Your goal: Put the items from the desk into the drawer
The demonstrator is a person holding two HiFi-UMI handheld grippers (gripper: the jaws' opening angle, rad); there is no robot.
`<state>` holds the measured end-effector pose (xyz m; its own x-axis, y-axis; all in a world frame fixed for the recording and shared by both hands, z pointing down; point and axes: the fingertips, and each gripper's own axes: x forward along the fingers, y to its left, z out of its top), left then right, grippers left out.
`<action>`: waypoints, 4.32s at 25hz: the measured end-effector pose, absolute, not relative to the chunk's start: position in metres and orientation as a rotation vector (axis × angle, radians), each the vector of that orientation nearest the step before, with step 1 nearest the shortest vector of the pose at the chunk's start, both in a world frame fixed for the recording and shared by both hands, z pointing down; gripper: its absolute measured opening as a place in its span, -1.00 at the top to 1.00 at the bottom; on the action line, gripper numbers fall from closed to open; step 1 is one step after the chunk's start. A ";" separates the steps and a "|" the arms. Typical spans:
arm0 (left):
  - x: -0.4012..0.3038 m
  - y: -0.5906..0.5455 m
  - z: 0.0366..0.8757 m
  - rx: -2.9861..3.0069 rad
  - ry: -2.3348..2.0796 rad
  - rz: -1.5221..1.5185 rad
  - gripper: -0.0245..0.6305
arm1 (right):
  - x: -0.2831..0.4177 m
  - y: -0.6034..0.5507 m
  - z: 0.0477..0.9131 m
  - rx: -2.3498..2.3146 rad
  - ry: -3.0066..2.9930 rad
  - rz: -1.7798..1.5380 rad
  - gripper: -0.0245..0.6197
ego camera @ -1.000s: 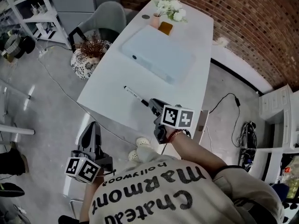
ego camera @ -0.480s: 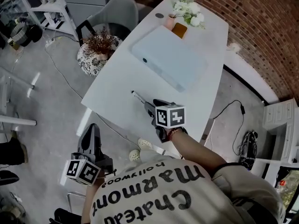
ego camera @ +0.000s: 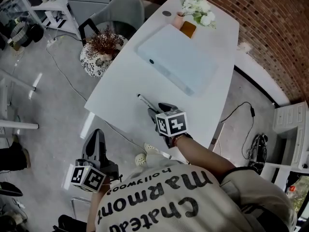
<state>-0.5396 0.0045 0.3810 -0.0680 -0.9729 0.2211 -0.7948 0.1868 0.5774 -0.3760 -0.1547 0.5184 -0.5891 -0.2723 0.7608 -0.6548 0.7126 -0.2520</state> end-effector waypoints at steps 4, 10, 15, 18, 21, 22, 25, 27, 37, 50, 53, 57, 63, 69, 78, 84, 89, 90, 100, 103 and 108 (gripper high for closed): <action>-0.539 0.008 0.380 1.655 -1.902 -0.413 0.92 | -0.375 -0.153 0.520 0.706 -2.155 0.557 0.38; -0.540 0.021 0.380 1.646 -1.908 -0.416 0.92 | -0.366 -0.157 0.521 0.803 -2.106 0.569 0.65; -0.538 0.036 0.379 1.649 -1.910 -0.408 0.92 | -0.355 -0.153 0.521 0.863 -2.074 0.653 0.70; -0.532 0.046 0.380 1.653 -1.899 -0.399 0.92 | -0.343 -0.142 0.521 0.907 -2.055 0.756 0.70; -0.529 0.049 0.378 1.683 -1.880 -0.394 0.92 | -0.336 -0.131 0.518 0.945 -2.048 0.892 0.71; -0.527 0.050 0.377 1.697 -1.868 -0.393 0.92 | -0.333 -0.127 0.516 0.956 -2.046 0.932 0.71; -0.518 0.051 0.375 1.744 -1.822 -0.389 0.92 | -0.323 -0.113 0.507 0.993 -2.048 1.022 0.71; -0.510 0.049 0.372 1.778 -1.786 -0.395 0.92 | -0.316 -0.106 0.498 1.025 -2.062 1.055 0.71; -0.447 0.023 0.365 1.957 -1.569 -0.335 0.92 | -0.259 -0.085 0.446 1.199 -2.123 1.053 0.71; -0.350 -0.007 0.348 2.143 -1.409 -0.271 0.92 | -0.154 -0.088 0.411 1.412 -2.154 1.094 0.71; -0.325 -0.015 0.342 2.170 -1.395 -0.276 0.92 | -0.123 -0.091 0.407 1.440 -2.150 1.104 0.71; -0.287 -0.026 0.338 2.180 -1.396 -0.288 0.92 | -0.080 -0.095 0.404 1.450 -2.139 1.097 0.71; -0.213 -0.035 0.340 2.179 -1.369 -0.268 0.92 | -0.008 -0.107 0.405 1.467 -2.120 1.109 0.71; -0.159 -0.040 0.343 2.171 -1.378 -0.259 0.92 | 0.045 -0.116 0.415 1.456 -2.106 1.154 0.71; -0.095 -0.046 0.354 2.143 -1.434 -0.260 0.92 | 0.107 -0.126 0.431 1.369 -2.113 1.126 0.71; -0.063 -0.045 0.372 2.071 -1.518 -0.321 0.92 | 0.134 -0.128 0.454 1.242 -2.108 1.072 0.71; -0.048 -0.038 0.383 2.035 -1.560 -0.255 0.92 | 0.136 -0.124 0.478 1.155 -2.111 1.108 0.71; -0.046 -0.035 0.385 2.031 -1.566 -0.237 0.92 | 0.136 -0.123 0.484 1.143 -2.107 1.125 0.71; -0.064 -0.025 0.394 1.978 -1.618 -0.106 0.92 | 0.127 -0.099 0.546 1.049 -1.998 1.229 0.71; -0.071 -0.030 0.397 1.955 -1.616 -0.070 0.92 | 0.127 -0.092 0.567 1.037 -1.944 1.280 0.71; -0.082 -0.043 0.416 1.929 -1.587 -0.008 0.92 | 0.118 -0.091 0.602 1.029 -1.876 1.343 0.71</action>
